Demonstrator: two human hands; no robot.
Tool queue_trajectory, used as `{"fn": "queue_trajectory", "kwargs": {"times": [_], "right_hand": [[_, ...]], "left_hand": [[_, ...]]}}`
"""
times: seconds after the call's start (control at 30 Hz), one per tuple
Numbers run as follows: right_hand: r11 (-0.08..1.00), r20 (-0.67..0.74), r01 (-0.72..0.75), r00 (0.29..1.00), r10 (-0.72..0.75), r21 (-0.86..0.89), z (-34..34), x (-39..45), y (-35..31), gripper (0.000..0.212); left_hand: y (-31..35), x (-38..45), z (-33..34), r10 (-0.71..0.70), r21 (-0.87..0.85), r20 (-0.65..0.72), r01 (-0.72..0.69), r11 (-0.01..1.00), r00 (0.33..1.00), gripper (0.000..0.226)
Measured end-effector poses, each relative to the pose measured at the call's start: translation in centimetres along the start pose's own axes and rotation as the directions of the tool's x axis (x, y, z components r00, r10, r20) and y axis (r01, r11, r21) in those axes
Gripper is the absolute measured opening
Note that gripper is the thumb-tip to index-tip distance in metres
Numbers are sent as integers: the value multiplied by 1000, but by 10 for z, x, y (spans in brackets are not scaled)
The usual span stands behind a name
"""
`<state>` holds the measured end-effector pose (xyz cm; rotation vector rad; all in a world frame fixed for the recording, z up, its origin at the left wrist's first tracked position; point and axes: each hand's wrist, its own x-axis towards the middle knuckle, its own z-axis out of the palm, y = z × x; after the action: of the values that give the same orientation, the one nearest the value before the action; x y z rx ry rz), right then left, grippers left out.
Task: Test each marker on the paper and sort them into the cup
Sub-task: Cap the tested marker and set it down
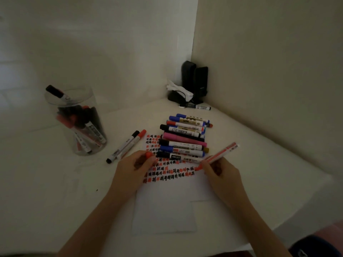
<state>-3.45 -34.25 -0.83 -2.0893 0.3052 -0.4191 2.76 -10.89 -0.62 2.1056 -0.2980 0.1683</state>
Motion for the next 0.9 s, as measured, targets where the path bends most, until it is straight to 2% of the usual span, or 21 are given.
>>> {"fn": "queue_trajectory", "kwargs": {"times": [0.17, 0.9], "right_hand": [[999, -23, 6, 1000, -7, -50, -2, 0, 1, 9], [997, 48, 63, 997, -61, -50, 0, -2, -1, 5]], "left_hand": [[1, -1, 1, -15, -18, -9, 15, 1000, 1000, 12], [0, 0, 0, 10, 6, -5, -10, 1000, 1000, 12]]}}
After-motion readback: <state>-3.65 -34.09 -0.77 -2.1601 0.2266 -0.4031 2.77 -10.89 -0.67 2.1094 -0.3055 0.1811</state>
